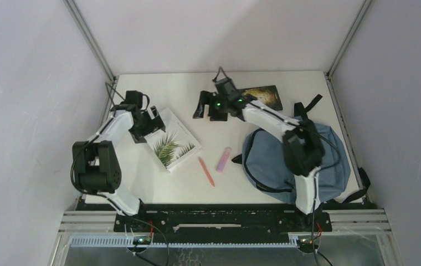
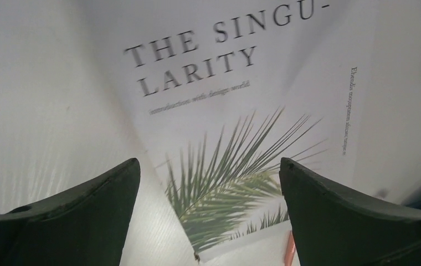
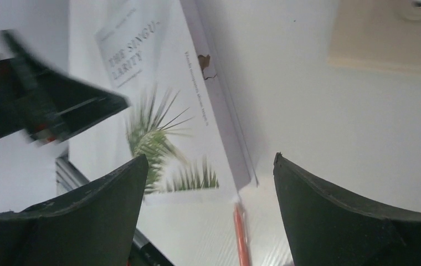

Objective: Pack the student bag
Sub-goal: Adjust the book at the center of the board, then pick up the book from the center of the board.

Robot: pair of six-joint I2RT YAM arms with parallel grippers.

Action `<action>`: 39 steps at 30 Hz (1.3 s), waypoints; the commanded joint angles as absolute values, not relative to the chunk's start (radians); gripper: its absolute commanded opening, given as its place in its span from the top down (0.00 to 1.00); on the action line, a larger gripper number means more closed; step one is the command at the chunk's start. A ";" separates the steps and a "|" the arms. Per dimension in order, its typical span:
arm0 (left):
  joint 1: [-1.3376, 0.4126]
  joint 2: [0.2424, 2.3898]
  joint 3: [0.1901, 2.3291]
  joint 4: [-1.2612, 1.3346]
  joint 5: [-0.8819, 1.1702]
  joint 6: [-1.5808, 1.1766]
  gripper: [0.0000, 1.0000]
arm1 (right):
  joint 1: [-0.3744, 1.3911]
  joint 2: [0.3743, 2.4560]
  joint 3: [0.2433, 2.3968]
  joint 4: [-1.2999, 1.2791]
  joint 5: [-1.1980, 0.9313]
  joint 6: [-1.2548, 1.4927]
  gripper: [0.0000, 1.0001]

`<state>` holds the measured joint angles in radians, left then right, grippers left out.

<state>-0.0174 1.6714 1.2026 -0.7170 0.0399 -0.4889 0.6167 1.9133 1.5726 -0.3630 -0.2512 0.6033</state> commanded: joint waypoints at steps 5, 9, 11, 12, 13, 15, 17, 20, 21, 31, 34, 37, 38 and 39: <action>0.110 1.530 0.985 -0.577 0.188 -0.606 0.00 | 0.669 2.233 1.869 -0.508 -0.362 0.562 0.08; 0.111 1.536 0.887 -0.456 0.221 -0.674 0.01 | 0.683 2.320 1.927 -0.518 -0.455 0.570 0.08; 0.112 1.551 0.866 -0.422 0.242 -0.694 0.02 | 0.687 2.336 1.923 -0.504 -0.503 0.575 0.09; 0.112 1.571 0.876 -0.422 0.250 -0.693 0.02 | 0.688 2.339 1.920 -0.497 -0.520 0.577 0.10; 0.112 1.598 0.888 -0.421 0.260 -0.692 0.02 | 0.691 2.339 1.914 -0.487 -0.537 0.579 0.11; 0.111 1.646 0.919 -0.418 0.290 -0.694 0.03 | 0.696 2.343 1.909 -0.470 -0.566 0.583 0.12; 0.111 1.693 0.957 -0.411 0.315 -0.707 0.03 | 0.703 2.350 1.916 -0.459 -0.599 0.592 0.15; 0.110 1.739 1.012 -0.408 0.329 -0.719 0.03 | 0.713 2.355 1.929 -0.452 -0.622 0.604 0.24; 0.112 1.747 1.028 -0.411 0.328 -0.719 0.03 | 0.717 2.354 1.933 -0.456 -0.618 0.604 0.30; 0.109 1.745 1.057 -0.433 0.336 -0.695 0.04 | 0.723 2.305 1.933 -0.462 -0.588 0.657 0.99; 0.111 1.712 1.061 -0.448 0.331 -0.682 0.04 | 0.716 2.268 1.903 -0.440 -0.596 0.703 1.00; 0.112 1.664 1.092 -0.503 0.300 -0.649 0.02 | 0.699 2.201 1.822 -0.343 -0.611 0.784 1.00; 0.112 1.639 1.104 -0.534 0.281 -0.640 0.01 | 0.690 2.177 1.762 -0.292 -0.622 0.830 1.00; 0.112 1.608 1.113 -0.564 0.267 -0.635 0.00 | 0.678 2.156 1.724 -0.246 -0.644 0.879 1.00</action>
